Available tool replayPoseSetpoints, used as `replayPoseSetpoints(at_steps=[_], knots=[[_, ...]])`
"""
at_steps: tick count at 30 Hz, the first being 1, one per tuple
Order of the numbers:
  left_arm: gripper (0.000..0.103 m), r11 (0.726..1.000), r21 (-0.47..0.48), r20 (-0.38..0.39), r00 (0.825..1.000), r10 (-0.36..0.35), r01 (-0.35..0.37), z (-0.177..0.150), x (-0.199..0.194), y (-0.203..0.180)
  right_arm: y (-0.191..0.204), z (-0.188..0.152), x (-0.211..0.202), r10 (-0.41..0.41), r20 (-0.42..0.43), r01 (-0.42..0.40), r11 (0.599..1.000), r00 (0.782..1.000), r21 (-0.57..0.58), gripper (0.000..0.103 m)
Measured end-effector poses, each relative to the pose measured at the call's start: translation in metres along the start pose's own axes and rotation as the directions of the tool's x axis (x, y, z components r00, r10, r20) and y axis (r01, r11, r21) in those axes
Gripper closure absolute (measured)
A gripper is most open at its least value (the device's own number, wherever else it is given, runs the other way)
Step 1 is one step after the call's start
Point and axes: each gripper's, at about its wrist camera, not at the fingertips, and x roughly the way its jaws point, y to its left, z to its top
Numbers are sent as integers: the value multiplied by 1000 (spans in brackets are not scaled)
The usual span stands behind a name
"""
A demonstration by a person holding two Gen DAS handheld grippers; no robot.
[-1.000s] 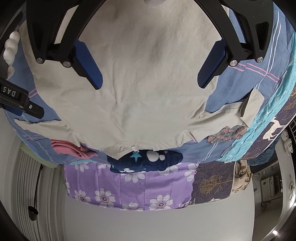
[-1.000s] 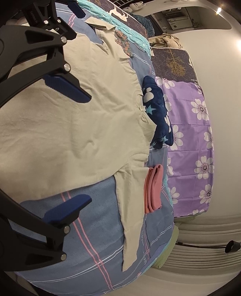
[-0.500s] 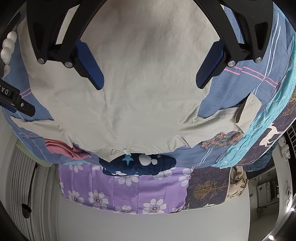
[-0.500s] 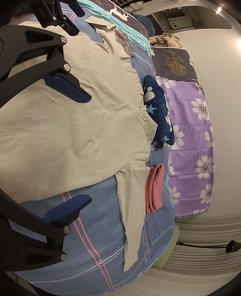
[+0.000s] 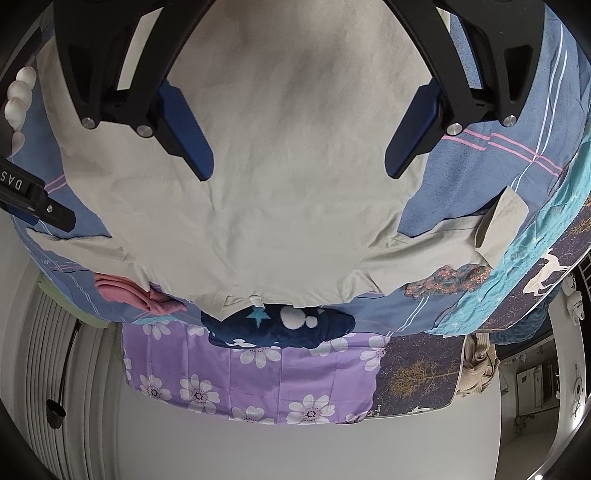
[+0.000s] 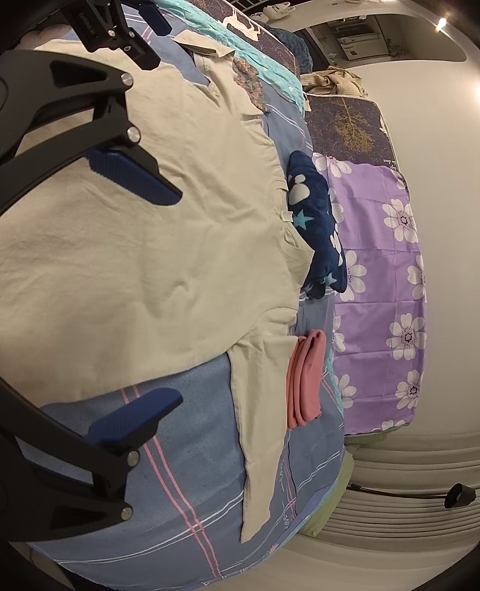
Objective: Fold small clothes
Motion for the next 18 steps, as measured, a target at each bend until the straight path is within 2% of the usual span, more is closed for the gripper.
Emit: replayPoseSetpoints(at_steps=[12, 18], knots=[[11, 1000, 8, -4, 1000, -3, 3, -1, 1, 0, 3, 0, 2, 5, 5, -5, 1000, 1000, -5, 3], [11, 1000, 5, -2, 1000, -2, 2, 2, 0, 2, 6, 2, 2, 13, 4, -13, 1000, 1000, -18, 10]])
